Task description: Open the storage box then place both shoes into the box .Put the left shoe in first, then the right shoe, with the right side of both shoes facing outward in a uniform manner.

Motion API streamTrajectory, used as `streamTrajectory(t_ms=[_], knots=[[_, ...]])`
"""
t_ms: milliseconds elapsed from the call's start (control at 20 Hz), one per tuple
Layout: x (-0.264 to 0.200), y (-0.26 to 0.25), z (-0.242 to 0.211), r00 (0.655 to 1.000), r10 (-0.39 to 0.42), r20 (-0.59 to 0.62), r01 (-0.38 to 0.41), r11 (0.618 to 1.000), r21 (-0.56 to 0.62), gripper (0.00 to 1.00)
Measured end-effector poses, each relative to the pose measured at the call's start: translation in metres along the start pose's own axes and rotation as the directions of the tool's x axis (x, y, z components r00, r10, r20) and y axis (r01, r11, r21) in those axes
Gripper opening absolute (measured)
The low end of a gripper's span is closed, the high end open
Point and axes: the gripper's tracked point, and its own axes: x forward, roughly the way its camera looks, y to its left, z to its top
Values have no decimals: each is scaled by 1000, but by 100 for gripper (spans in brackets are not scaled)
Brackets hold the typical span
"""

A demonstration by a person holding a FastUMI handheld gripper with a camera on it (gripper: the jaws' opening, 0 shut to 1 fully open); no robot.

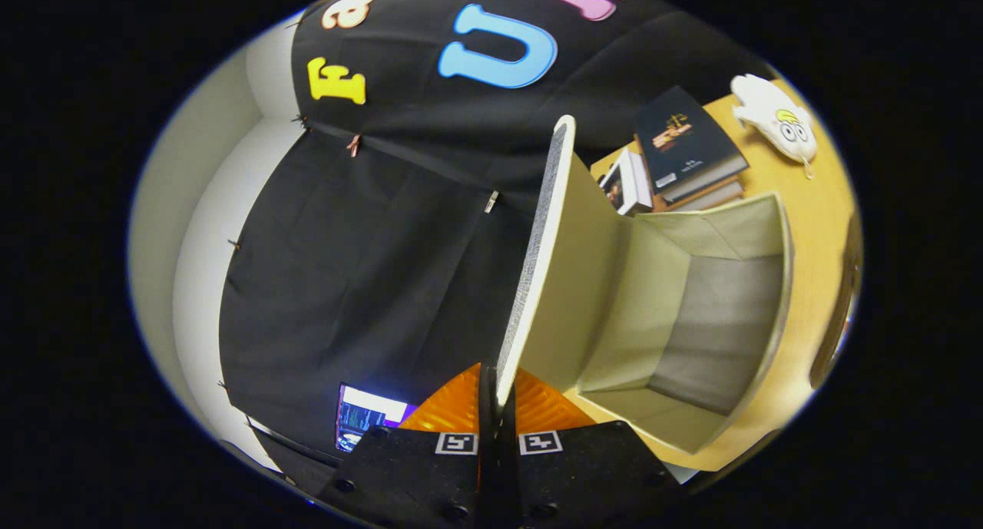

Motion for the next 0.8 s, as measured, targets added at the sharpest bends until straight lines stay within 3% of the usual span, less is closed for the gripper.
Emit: streamTrajectory(t_ms=[500,800], knots=[[117,29,-26,999,-35,-21,34,998,-51,5],[144,26,-31,998,-68,-17,67,996,-55,5]])
